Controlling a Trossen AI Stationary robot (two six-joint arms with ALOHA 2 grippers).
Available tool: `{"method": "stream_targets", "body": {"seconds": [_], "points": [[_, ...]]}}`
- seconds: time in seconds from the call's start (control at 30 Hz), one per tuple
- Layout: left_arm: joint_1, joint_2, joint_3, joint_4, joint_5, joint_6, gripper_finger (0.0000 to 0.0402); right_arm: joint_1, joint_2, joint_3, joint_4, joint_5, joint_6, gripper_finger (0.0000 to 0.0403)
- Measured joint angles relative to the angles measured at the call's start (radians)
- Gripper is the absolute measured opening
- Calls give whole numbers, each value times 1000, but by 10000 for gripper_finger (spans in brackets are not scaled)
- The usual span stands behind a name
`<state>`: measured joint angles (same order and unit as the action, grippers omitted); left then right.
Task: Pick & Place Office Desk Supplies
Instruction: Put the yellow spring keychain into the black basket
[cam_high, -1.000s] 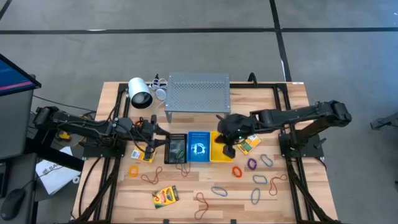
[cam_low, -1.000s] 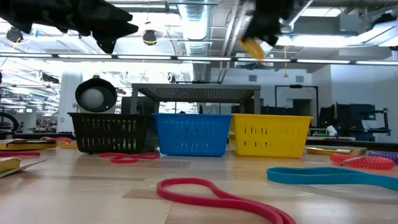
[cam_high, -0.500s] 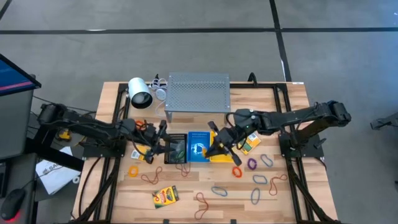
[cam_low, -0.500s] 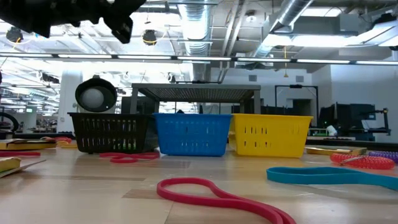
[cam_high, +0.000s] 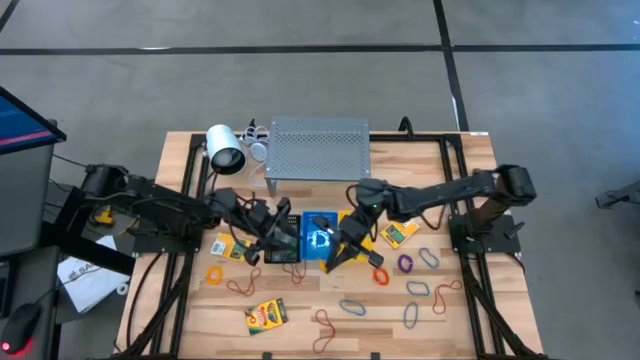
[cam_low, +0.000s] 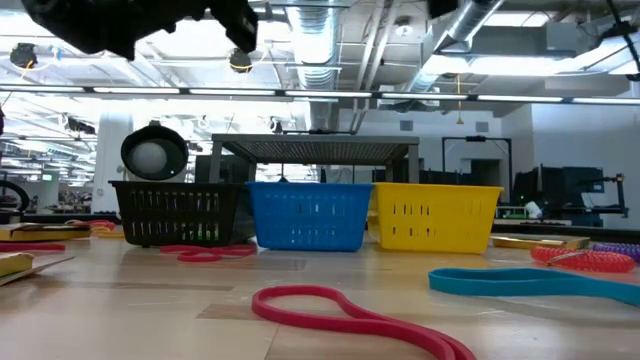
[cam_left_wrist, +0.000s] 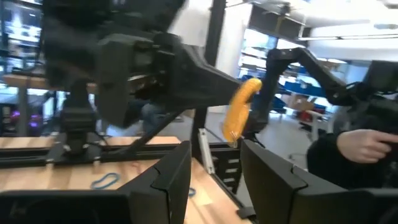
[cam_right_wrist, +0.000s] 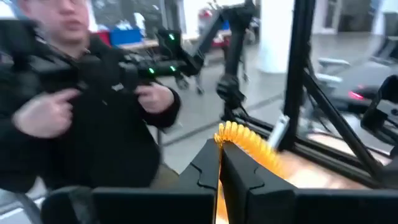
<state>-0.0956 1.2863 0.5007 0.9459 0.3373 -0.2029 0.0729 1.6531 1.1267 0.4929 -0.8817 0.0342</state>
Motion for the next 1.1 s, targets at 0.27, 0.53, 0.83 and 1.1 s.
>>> {"method": "stream_targets", "body": {"seconds": [0.27,0.53,0.83,1.1], "points": [[0,38,18,-4,30,-14,136,-50,115,2,276,-146,164,1],[-5,31,18,0,33,-15,136,-56,154,12,308,-210,202,1],[-11,32,18,-10,33,-20,136,-72,154,15,269,-216,196,1],[10,-30,18,-218,29,-9,136,-143,154,15,211,-214,270,1]]}}
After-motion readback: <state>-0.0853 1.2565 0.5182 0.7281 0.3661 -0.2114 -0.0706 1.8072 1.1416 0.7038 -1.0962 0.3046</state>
